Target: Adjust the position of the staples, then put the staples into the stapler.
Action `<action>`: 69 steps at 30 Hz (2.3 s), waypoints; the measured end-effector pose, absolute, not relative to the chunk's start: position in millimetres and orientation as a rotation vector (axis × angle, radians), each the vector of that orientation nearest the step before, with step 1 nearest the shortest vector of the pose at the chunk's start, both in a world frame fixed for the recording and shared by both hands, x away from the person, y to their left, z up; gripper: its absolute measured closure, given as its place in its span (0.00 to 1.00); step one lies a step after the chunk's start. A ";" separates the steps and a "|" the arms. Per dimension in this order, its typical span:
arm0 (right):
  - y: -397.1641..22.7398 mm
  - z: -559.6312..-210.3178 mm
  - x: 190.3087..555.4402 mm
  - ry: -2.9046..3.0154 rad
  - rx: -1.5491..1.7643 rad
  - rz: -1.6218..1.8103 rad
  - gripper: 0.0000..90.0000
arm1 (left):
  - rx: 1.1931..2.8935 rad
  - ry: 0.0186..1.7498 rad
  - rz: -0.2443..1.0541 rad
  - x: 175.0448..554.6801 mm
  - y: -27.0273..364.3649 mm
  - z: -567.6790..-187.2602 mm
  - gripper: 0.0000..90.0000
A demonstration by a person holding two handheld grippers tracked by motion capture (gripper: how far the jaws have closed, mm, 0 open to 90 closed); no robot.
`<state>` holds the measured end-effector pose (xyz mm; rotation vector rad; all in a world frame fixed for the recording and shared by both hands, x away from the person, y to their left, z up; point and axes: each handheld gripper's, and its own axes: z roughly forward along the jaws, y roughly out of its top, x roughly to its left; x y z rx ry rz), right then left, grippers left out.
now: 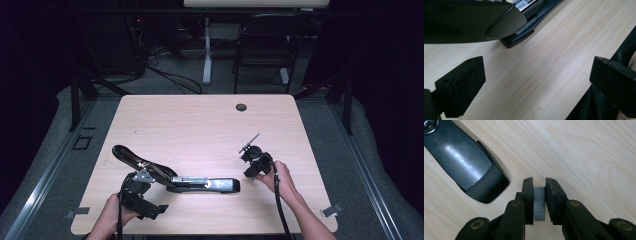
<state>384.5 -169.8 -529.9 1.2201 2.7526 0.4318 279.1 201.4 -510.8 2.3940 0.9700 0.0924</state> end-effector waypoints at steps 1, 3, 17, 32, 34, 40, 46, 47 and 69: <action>-170.2 -529.0 384.4 2.752 1.218 0.435 0.87 | 2.393 0.970 0.091 279.0 201.3 -510.8 0.00; -170.6 -527.0 383.8 2.756 1.201 0.457 0.87 | 2.397 0.970 0.088 279.2 201.4 -510.9 0.00; -170.2 -519.9 382.2 2.757 1.142 0.505 0.87 | 2.377 0.983 0.089 279.2 203.4 -509.6 0.00; -166.9 -512.5 379.5 2.776 1.089 0.547 0.87 | 2.387 0.988 0.079 280.5 204.5 -511.2 0.00; -167.2 -510.6 380.1 2.779 1.079 0.555 0.87 | 2.384 0.991 0.073 280.9 204.7 -511.5 0.00; -166.8 -504.9 382.0 2.784 1.061 0.601 0.87 | 2.380 1.002 0.076 282.1 206.3 -511.6 0.00; -161.5 -496.7 381.4 2.798 1.006 0.657 0.87 | 2.377 1.005 0.073 282.5 206.7 -511.8 0.00; -160.9 -495.5 381.3 2.797 0.994 0.665 0.87 | 2.378 1.006 0.071 282.6 206.6 -512.0 0.00; -131.5 -491.4 383.4 2.866 0.809 0.714 0.87 | 2.373 0.999 0.083 282.6 206.9 -512.0 0.00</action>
